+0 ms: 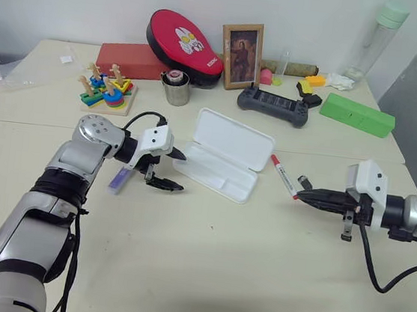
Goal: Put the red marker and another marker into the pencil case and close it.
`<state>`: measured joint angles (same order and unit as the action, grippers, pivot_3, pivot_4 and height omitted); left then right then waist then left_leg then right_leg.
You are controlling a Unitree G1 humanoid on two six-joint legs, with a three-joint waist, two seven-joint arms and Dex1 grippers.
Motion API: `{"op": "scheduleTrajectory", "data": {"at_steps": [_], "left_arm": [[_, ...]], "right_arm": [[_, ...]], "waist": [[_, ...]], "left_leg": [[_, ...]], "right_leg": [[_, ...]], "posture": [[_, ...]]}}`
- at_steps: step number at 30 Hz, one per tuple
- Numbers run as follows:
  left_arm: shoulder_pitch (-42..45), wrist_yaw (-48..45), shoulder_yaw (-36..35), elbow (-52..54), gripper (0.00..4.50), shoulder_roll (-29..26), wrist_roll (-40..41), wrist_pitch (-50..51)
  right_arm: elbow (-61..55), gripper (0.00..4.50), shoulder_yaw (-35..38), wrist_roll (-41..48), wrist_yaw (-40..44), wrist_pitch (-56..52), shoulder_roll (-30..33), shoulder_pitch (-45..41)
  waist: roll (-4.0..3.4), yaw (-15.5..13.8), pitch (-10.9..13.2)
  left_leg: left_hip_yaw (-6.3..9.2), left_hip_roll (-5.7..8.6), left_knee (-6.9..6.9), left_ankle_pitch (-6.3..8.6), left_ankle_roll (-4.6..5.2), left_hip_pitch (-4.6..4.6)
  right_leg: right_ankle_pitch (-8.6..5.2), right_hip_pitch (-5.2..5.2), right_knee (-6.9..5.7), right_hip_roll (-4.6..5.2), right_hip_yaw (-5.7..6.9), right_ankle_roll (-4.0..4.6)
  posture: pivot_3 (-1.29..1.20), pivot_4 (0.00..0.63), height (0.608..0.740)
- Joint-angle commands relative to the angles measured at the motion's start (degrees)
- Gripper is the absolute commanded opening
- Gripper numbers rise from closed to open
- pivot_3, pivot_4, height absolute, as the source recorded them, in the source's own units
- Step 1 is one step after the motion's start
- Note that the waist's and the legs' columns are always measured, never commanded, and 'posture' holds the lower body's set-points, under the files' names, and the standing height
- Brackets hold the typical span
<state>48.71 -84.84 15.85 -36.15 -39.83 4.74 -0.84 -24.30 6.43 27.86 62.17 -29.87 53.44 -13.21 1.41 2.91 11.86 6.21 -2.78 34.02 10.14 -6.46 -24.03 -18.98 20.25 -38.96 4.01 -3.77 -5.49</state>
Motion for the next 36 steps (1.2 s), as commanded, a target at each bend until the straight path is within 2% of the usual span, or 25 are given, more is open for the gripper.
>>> {"op": "scheduleTrajectory", "data": {"at_steps": [1, 17, 18, 19, 24, 26, 36], "left_arm": [[2.5, -1.6, 0.0, -2.5, 4.5, 0.6, -1.4, -2.8], [8.0, -1.4, 1.8, -16.6, 4.5, 6.6, -8.4, -9.6], [8.4, -1.2, 2.0, -17.4, 4.12, 7.0, -8.8, -9.7], [8.8, -1.1, 2.0, -18.1, 4.05, 7.4, -9.1, -10.0], [11.8, -2.2, 2.7, -22.0, 2.84, 8.9, -11.3, -10.2], [12.6, -2.6, 2.7, -22.8, 2.53, 9.0, -11.9, -10.2], [12.7, -4.5, 2.9, -22.7, 0.41, 8.2, -14.0, -13.1]], "right_arm": [[-1.2, 0.01, 0.5, 0.1, -1.3, -0.2, 0.0, -0.9], [-1.0, 0.01, 0.2, 0.0, -3.0, -0.1, -0.1, -1.3], [-0.9, 0.0, 0.1, 0.0, -3.1, -0.1, -0.1, -1.4], [-0.8, 0.0, 0.0, 0.0, -3.1, -0.1, -0.2, -1.5], [-0.3, 0.0, -0.6, -0.1, -3.0, 0.0, -0.1, -2.4], [-0.4, 0.0, -0.6, -0.1, -3.0, 0.0, -0.1, -2.3], [-0.4, 0.0, -0.6, 0.0, -2.9, 0.0, -0.2, -2.4]], "waist": [[0.0, 0.0, 0.0], [0.0, 0.0, 0.0], [0.0, 0.0, 0.0], [0.0, 0.0, 0.0], [0.01, 0.0, 0.0], [0.01, 0.1, 0.0], [0.0, 0.2, 0.0]], "left_leg": [[0.0, 0.0, 0.0, 0.0, 0.0, 0.0], [0.05, 0.0, 0.01, 0.0, 0.0, 0.0], [0.05, 0.0, 0.01, 0.0, 0.0, 0.01], [0.05, 0.01, 0.02, 0.0, 0.0, 0.01], [0.06, 0.01, 0.03, 0.0, 0.0, 0.01], [0.05, 0.01, 0.03, 0.0, 0.0, 0.0], [0.05, 0.01, 0.02, 0.0, 0.0, 0.0]], "right_leg": [[0.0, 0.0, 0.0, 0.0, 0.0, 0.0], [0.0, -0.01, -0.02, 0.0, 0.05, 0.0], [0.0, -0.02, -0.02, 0.0, 0.04, 0.0], [0.0, -0.02, -0.03, 0.0, 0.05, 0.0], [0.0, -0.03, -0.03, 0.0, 0.05, 0.0], [0.0, -0.03, -0.02, 0.0, 0.05, 0.0], [0.0, -0.02, -0.03, 0.0, 0.05, 0.0]], "posture": [[0.0, 0.15, 0.74], [0.0, 0.15, 0.74], [0.0, 0.15, 0.74], [0.0, 0.15, 0.74], [0.0, 0.15, 0.74], [0.0, 0.15, 0.74], [0.0, 0.15, 0.74]]}}
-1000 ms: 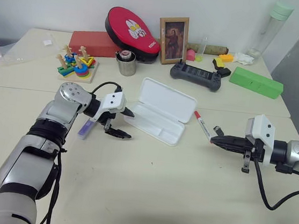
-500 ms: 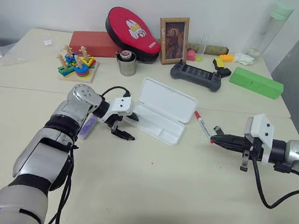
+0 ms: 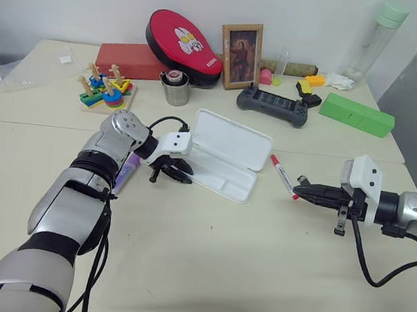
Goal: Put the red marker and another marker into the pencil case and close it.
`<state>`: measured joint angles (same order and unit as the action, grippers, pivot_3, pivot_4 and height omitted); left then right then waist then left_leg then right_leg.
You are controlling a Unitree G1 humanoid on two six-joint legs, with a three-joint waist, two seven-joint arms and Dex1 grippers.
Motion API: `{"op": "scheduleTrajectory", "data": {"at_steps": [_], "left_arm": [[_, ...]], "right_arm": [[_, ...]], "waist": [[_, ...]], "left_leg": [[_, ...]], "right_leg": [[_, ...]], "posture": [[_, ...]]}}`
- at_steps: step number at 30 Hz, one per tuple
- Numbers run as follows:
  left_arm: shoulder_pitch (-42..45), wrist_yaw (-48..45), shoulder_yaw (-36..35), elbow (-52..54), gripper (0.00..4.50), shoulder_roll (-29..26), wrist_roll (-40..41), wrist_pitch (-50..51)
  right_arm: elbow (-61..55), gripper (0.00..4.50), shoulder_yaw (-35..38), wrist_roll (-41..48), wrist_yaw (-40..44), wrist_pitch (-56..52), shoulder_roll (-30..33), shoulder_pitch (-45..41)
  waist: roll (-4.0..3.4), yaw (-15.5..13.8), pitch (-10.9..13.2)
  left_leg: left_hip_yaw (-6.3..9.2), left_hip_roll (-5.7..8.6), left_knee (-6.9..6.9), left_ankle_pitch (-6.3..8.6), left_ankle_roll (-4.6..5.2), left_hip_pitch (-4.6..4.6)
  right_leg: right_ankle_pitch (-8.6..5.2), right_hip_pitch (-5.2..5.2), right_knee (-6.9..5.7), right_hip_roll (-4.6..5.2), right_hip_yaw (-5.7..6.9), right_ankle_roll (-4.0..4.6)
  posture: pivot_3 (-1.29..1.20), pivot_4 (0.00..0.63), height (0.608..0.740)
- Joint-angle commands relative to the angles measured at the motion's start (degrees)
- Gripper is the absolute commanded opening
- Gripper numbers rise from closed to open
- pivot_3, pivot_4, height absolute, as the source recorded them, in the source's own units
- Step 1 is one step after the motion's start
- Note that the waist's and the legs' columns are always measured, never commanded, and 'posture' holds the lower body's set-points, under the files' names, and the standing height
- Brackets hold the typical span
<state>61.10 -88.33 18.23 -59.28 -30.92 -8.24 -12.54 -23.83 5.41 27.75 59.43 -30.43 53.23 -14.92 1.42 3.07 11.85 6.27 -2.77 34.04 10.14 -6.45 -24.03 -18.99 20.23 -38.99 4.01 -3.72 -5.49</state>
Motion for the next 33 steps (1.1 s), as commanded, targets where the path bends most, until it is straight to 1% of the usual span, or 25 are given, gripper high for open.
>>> {"op": "scheduleTrajectory", "data": {"at_steps": [1, 2, 8, 10, 12, 16, 19, 22, 26, 33], "left_arm": [[0.2, -1.3, 0.5, 0.7, 0.2, -0.8, -1.0, -1.5], [0.1, -1.3, 0.3, 0.9, 0.04, -0.7, -0.9, -1.6], [-1.5, -2.3, -0.7, 4.9, 0.04, -0.5, 0.7, -1.8], [-2.9, -3.6, -1.1, 9.1, 0.04, -1.3, 2.6, -0.4], [-5.6, -4.2, -0.5, 16.4, 0.04, -3.4, 6.0, 2.2], [-13.3, -4.2, 1.2, 34.7, 0.04, -10.8, 13.3, 9.8], [-19.4, -4.2, 0.4, 47.2, 0.04, -15.8, 17.7, 16.2], [-25.7, -4.0, -1.7, 57.7, 0.04, -19.7, 20.1, 21.1], [-32.0, -0.3, -4.6, 68.0, 0.04, -21.6, 23.1, 27.8], [-40.4, 8.7, -7.0, 78.4, 0.04, -20.4, 25.1, 34.9]], "right_arm": [[-0.8, 0.0, 0.4, 0.1, -0.2, 0.5, 0.0, -0.7], [-0.7, 0.0, 0.3, 0.1, -0.1, 0.6, 0.0, -0.8], [-0.4, 0.0, -0.1, 0.0, 0.1, 0.7, 0.0, -1.4], [-0.2, 0.0, -0.3, 0.0, 0.2, 0.7, 0.0, -1.6], [-0.1, 0.0, -0.4, 0.0, 0.2, 0.7, 0.1, -1.9], [0.3, 0.0, -0.6, -0.1, 0.5, 0.9, 0.3, -2.4], [0.7, 0.0, -0.8, -0.1, 0.7, 1.1, 0.4, -2.7], [1.3, 0.0, -1.2, -0.3, 0.8, 1.4, 0.3, -3.2], [1.8, 0.0, -1.8, -0.5, 1.0, 1.8, 0.1, -3.8], [3.0, 0.0, -2.8, -0.7, 1.4, 2.5, -0.4, -5.1]], "waist": [[0.0, 0.0, 0.0], [0.0, 0.0, 0.0], [0.0, 0.0, 0.0], [0.0, 0.0, 0.0], [-0.01, 0.0, 0.0], [-0.01, 0.6, 0.0], [-0.01, 0.3, 0.0], [-0.01, 0.2, 0.0], [-0.01, -0.1, 0.0], [-0.01, -0.2, 0.0]], "left_leg": [[0.0, 0.0, 0.0, 0.0, 0.0, 0.0], [0.0, 0.0, 0.0, 0.0, 0.0, 0.0], [0.0, 0.0, 0.01, 0.0, 0.0, 0.01], [0.0, 0.0, 0.01, 0.0, 0.0, 0.0], [0.0, 0.0, 0.01, 0.0, 0.0, 0.0], [0.0, -0.01, -0.03, 0.0, 0.0, -0.01], [0.0, -0.02, -0.03, 0.0, 0.0, -0.01], [0.0, -0.02, -0.01, 0.0, 0.0, 0.01], [0.01, -0.02, 0.0, 0.0, 0.0, 0.02], [0.01, -0.02, 0.02, 0.0, 0.0, 0.04]], "right_leg": [[0.0, 0.0, 0.0, 0.0, 0.0, 0.0], [0.0, 0.0, 0.0, 0.0, 0.0, 0.0], [0.0, -0.01, -0.02, 0.0, 0.0, 0.0], [0.0, -0.02, -0.02, 0.0, 0.0, 0.0], [0.0, -0.01, -0.02, 0.0, 0.0, 0.0], [0.0, 0.03, -0.02, 0.0, -0.03, 0.01], [0.0, 0.01, -0.01, 0.0, -0.03, 0.0], [0.0, -0.03, -0.02, 0.01, -0.03, 0.0], [0.0, -0.03, -0.04, 0.0, -0.02, 0.0], [0.0, -0.03, -0.04, 0.0, -0.03, 0.0]], "posture": [[0.0, 0.15, 0.74], [0.0, 0.15, 0.74], [0.0, 0.15, 0.74], [0.0, 0.15, 0.74], [0.0, 0.15, 0.74], [0.0, 0.15, 0.74], [0.0, 0.15, 0.74], [0.0, 0.15, 0.74], [0.0, 0.15, 0.74], [0.0, 0.15, 0.74]]}}
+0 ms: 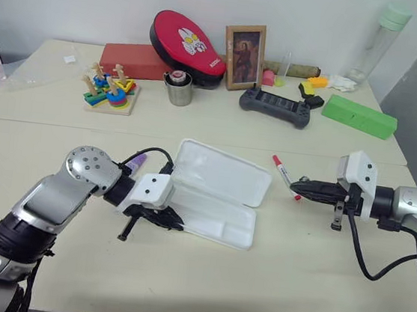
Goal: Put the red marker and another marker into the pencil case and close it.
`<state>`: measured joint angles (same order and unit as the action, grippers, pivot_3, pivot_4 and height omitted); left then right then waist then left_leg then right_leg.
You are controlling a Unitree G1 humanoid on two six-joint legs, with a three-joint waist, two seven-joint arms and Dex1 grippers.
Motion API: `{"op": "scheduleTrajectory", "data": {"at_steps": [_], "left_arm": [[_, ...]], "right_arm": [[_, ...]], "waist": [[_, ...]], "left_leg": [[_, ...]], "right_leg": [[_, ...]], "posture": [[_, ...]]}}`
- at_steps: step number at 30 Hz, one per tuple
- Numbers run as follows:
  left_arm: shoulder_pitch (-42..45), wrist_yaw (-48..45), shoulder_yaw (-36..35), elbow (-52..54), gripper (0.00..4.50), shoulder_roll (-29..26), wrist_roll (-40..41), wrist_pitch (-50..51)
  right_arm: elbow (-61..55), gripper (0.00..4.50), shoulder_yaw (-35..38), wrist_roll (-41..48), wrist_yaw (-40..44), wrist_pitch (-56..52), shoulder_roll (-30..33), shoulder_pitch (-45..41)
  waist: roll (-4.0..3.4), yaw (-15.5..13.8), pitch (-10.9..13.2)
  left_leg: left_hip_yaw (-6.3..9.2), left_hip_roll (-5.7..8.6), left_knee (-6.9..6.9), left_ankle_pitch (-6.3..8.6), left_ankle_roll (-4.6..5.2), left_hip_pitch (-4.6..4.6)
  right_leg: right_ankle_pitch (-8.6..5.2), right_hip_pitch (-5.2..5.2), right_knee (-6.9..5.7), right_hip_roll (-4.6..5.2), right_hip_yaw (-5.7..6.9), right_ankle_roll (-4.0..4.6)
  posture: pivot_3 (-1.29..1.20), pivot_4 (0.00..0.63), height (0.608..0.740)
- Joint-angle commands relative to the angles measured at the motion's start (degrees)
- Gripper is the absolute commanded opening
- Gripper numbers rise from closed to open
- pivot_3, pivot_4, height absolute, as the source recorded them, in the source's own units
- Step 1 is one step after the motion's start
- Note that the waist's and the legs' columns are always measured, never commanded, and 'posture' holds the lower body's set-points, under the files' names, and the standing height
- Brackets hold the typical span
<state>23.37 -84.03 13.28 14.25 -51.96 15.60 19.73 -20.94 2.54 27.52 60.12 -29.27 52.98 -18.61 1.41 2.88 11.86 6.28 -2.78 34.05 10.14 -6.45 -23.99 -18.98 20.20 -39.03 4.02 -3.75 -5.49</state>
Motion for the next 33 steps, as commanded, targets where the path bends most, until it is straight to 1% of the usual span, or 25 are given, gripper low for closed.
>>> {"op": "scheduleTrajectory", "data": {"at_steps": [1, 7, 11, 13, 14, 16, 18, 19, 23, 26, 30, 31, 32, 33], "left_arm": [[-3.9, 5.7, -2.0, 6.0, 0.04, 1.0, 1.3, 3.3], [-6.5, 7.8, -1.9, 8.8, 0.04, 1.1, 2.1, 5.3], [-6.9, 8.2, -1.6, 8.1, 0.04, 1.2, 2.1, 4.9], [-7.1, 8.2, -1.3, 7.8, 0.51, 0.8, 2.0, 5.2], [-7.2, 8.2, -1.1, 7.6, 0.56, 0.6, 1.7, 4.9], [-7.3, 8.0, -0.9, 7.1, 0.9, 0.4, 1.3, 4.1], [-7.2, 8.1, -1.0, 6.9, 1.33, 0.4, 1.5, 4.3], [-7.2, 8.0, -1.1, 6.9, 1.46, 0.4, 1.7, 4.4], [-6.8, 8.1, -2.1, 7.2, 2.36, 0.5, 3.1, 5.1], [-6.3, 8.4, -4.4, 8.2, 3.07, 0.5, 6.3, 7.5], [-5.6, 9.2, -9.2, 10.2, 3.77, -0.3, 12.0, 12.5], [-5.7, 9.4, -10.7, 10.9, 4.05, -0.7, 13.5, 13.9], [-5.8, 9.6, -11.7, 11.3, 4.22, -1.1, 14.5, 14.8], [-5.9, 10.2, -13.0, 11.8, 4.22, -1.5, 15.4, 15.7]], "right_arm": [[0.4, 0.0, -0.2, -0.6, 0.9, 1.6, -0.1, -1.7], [1.4, 0.0, -0.5, -1.1, 1.8, 2.0, -0.3, -2.6], [1.8, 0.0, -0.7, -1.3, 2.0, 2.2, -0.4, -3.1], [1.9, 0.0, -0.7, -1.5, 2.1, 2.3, -0.4, -3.1], [2.0, 0.0, -0.6, -1.5, 2.2, 2.4, -0.4, -3.1], [2.3, 0.0, -0.6, -1.7, 2.3, 2.5, -0.5, -3.2], [2.4, 0.0, -0.6, -1.8, 2.3, 2.5, -0.5, -3.3], [2.4, 0.0, -0.6, -1.8, 2.3, 2.5, -0.5, -3.3], [2.4, 0.0, -0.4, -1.8, 2.3, 2.4, -0.5, -3.4], [2.3, 0.0, -0.2, -1.6, 2.3, 2.2, -0.3, -3.5], [2.2, 0.0, -0.1, -1.6, 2.4, 2.1, -0.1, -3.7], [2.2, 0.0, -0.1, -1.6, 2.4, 2.1, -0.1, -3.7], [2.2, 0.0, 0.0, -1.6, 2.5, 2.1, 0.0, -3.7], [2.2, 0.0, 0.0, -1.5, 2.5, 2.1, 0.0, -3.8]], "waist": [[0.0, 0.0, 0.0], [0.0, 0.0, 0.0], [0.0, 0.0, 0.0], [0.0, 0.0, 0.0], [0.0, 0.0, 0.0], [0.0, 0.0, 0.0], [0.0, -0.1, 0.0], [0.0, 0.0, 0.0], [0.0, -0.1, 0.0], [0.0, 0.0, 0.0], [0.0, 0.0, 0.0], [0.0, 0.0, 0.0], [0.0, 0.0, 0.0], [0.0, 0.0, 0.0]], "left_leg": [[0.0, 0.0, 0.0, 0.0, 0.0, 0.0], [-0.01, 0.0, 0.0, 0.0, 0.0, 0.0], [-0.01, 0.0, 0.0, 0.0, 0.0, 0.0], [-0.01, 0.0, 0.0, 0.0, 0.0, 0.0], [-0.01, 0.0, 0.0, 0.0, 0.0, 0.0], [-0.02, 0.0, -0.01, 0.0, 0.0, 0.0], [-0.02, 0.0, -0.01, 0.0, 0.0, 0.0], [-0.02, 0.0, -0.01, 0.0, 0.0, 0.0], [-0.02, 0.0, -0.01, 0.0, 0.0, 0.0], [-0.02, 0.0, -0.01, 0.0, 0.0, 0.0], [-0.02, 0.0, -0.01, 0.0, 0.0, 0.0], [-0.02, 0.0, 0.0, 0.0, 0.0, 0.0], [-0.02, 0.0, 0.0, 0.0, 0.0, 0.0], [-0.01, 0.0, -0.01, 0.0, 0.0, 0.0]], "right_leg": [[0.0, 0.0, 0.01, 0.0, 0.0, 0.0], [0.0, 0.0, 0.0, 0.0, -0.01, 0.0], [0.0, 0.01, 0.01, 0.0, -0.01, 0.0], [0.0, 0.01, 0.02, 0.0, -0.01, 0.0], [0.0, 0.01, 0.03, 0.0, -0.01, 0.0], [0.0, 0.01, 0.04, 0.0, -0.01, 0.0], [0.0, 0.01, 0.03, 0.0, -0.01, 0.0], [0.0, 0.01, 0.03, 0.0, -0.01, 0.0], [0.0, 0.01, 0.03, 0.0, -0.01, 0.0], [0.0, 0.01, 0.03, 0.0, -0.01, 0.0], [0.0, 0.01, 0.03, 0.0, -0.01, 0.0], [0.0, 0.01, 0.03, 0.0, -0.01, 0.0], [0.0, 0.01, 0.03, 0.0, -0.01, 0.0], [0.0, 0.01, 0.03, 0.0, -0.01, 0.0]], "posture": [[0.0, 0.15, 0.74], [0.0, 0.15, 0.74], [0.0, 0.15, 0.74], [0.0, 0.15, 0.74], [0.0, 0.15, 0.74], [0.0, 0.15, 0.74], [0.0, 0.15, 0.74], [0.0, 0.15, 0.74], [0.0, 0.15, 0.74], [0.0, 0.15, 0.74], [0.0, 0.15, 0.74], [0.0, 0.15, 0.74], [0.0, 0.15, 0.74], [0.0, 0.15, 0.74]]}}
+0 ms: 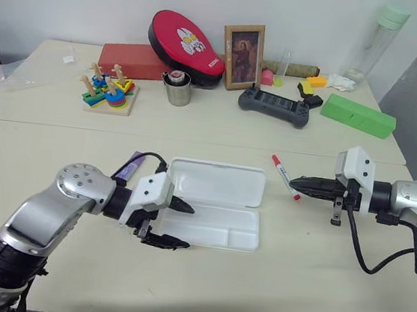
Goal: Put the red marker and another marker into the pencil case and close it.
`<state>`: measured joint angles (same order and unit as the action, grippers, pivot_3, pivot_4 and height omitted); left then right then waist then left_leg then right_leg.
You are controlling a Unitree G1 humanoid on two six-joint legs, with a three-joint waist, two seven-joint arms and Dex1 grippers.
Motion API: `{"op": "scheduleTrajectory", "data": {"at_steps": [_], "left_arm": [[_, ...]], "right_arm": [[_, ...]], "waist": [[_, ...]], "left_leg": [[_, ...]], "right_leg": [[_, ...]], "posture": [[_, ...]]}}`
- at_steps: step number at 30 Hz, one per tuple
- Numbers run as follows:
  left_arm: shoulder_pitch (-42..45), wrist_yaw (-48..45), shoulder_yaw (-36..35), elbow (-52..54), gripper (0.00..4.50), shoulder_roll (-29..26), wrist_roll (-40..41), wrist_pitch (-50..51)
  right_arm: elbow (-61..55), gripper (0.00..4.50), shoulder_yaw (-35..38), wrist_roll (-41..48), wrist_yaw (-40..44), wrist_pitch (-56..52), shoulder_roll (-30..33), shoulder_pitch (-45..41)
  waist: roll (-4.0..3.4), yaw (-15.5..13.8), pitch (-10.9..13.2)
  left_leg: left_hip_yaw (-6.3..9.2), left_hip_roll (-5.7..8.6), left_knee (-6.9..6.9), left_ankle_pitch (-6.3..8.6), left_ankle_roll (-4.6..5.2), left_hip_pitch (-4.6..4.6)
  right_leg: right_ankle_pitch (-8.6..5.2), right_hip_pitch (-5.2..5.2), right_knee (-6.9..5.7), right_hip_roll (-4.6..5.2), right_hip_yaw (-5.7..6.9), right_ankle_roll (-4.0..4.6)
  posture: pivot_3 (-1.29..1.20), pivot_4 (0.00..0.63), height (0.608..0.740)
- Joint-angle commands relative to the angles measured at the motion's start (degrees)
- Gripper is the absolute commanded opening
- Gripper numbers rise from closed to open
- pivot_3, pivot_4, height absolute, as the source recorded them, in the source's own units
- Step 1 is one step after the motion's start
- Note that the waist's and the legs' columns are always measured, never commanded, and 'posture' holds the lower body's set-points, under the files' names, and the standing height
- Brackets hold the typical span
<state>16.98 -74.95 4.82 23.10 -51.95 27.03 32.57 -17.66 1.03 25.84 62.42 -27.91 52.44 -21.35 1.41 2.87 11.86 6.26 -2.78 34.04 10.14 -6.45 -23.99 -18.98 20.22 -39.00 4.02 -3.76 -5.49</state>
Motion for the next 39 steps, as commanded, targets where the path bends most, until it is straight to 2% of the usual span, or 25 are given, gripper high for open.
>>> {"op": "scheduleTrajectory", "data": {"at_steps": [1, 11, 16, 21, 24, 27, 35, 39], "left_arm": [[0.4, 1.9, -6.1, 3.5, 4.22, -1.7, 5.5, 4.1], [-1.8, 15.2, -22.6, 8.1, 4.22, -1.3, 17.3, 15.8], [-2.2, 23.0, -27.7, 10.7, 4.22, 1.0, 23.2, 19.4], [-4.6, 25.0, -32.3, 13.5, 4.22, -1.5, 27.0, 21.0], [-5.6, 25.0, -36.0, 13.1, 4.23, -3.9, 28.6, 21.6], [-6.8, 24.3, -38.4, 12.8, 4.23, -5.7, 30.1, 21.9], [-9.1, 21.8, -41.9, 12.8, 4.23, -10.0, 33.6, 22.2], [-10.5, 19.8, -42.7, 14.2, 4.23, -11.6, 35.9, 22.6]], "right_arm": [[-1.1, 0.0, 1.5, 0.1, 0.3, 0.8, 0.6, -1.1], [-1.6, 0.0, 1.8, 1.3, 1.2, -0.1, 1.3, -2.5], [2.7, 0.0, -2.1, -4.8, -2.9, 1.6, -1.2, -5.2], [6.9, 0.0, -5.3, -9.2, -6.2, 1.7, -4.7, -7.9], [7.6, 0.52, -5.7, -9.2, -5.4, 1.0, -5.6, -8.6], [8.2, 1.23, -6.6, -9.9, -5.5, 0.4, -6.0, -8.7], [12.7, 3.09, -9.4, -14.1, -11.5, -5.3, -10.6, -11.7], [14.9, 3.09, -10.3, -15.1, -12.1, -7.7, -11.5, -12.7]], "waist": [[0.0, 0.0, 0.0], [0.0, 0.0, 0.0], [0.01, 0.0, 0.0], [0.01, 0.1, 0.0], [0.01, 0.1, 0.0], [0.01, 0.1, 0.0], [0.01, 0.3, 0.0], [0.01, 0.3, 0.0]], "left_leg": [[0.0, 0.0, 0.0, 0.0, 0.0, 0.0], [0.01, 0.0, 0.0, 0.0, 0.0, 0.0], [0.01, 0.0, 0.01, 0.0, 0.0, 0.01], [0.0, 0.0, 0.01, 0.0, -0.01, 0.03], [-0.01, 0.0, -0.02, 0.0, 0.0, 0.02], [-0.01, 0.0, -0.04, 0.0, -0.01, 0.02], [-0.02, 0.0, -0.03, 0.0, -0.01, 0.03], [-0.02, 0.0, -0.05, 0.0, -0.01, 0.01]], "right_leg": [[0.0, 0.0, 0.0, 0.0, 0.0, 0.0], [0.0, 0.0, 0.0, 0.0, -0.01, 0.0], [0.0, -0.01, 0.0, 0.0, -0.01, 0.0], [0.01, 0.01, -0.01, 0.0, -0.02, 0.01], [0.0, 0.03, -0.01, 0.0, -0.03, 0.01], [0.0, 0.03, 0.01, 0.0, -0.03, 0.01], [0.01, 0.04, -0.01, 0.0, -0.04, 0.02], [0.01, 0.07, 0.01, 0.0, -0.04, 0.02]], "posture": [[0.0, 0.15, 0.74], [0.0, 0.15, 0.74], [0.0, 0.15, 0.74], [0.0, 0.15, 0.74], [0.0, 0.15, 0.74], [0.0, 0.15, 0.74], [0.0, 0.15, 0.74], [0.0, 0.15, 0.74]]}}
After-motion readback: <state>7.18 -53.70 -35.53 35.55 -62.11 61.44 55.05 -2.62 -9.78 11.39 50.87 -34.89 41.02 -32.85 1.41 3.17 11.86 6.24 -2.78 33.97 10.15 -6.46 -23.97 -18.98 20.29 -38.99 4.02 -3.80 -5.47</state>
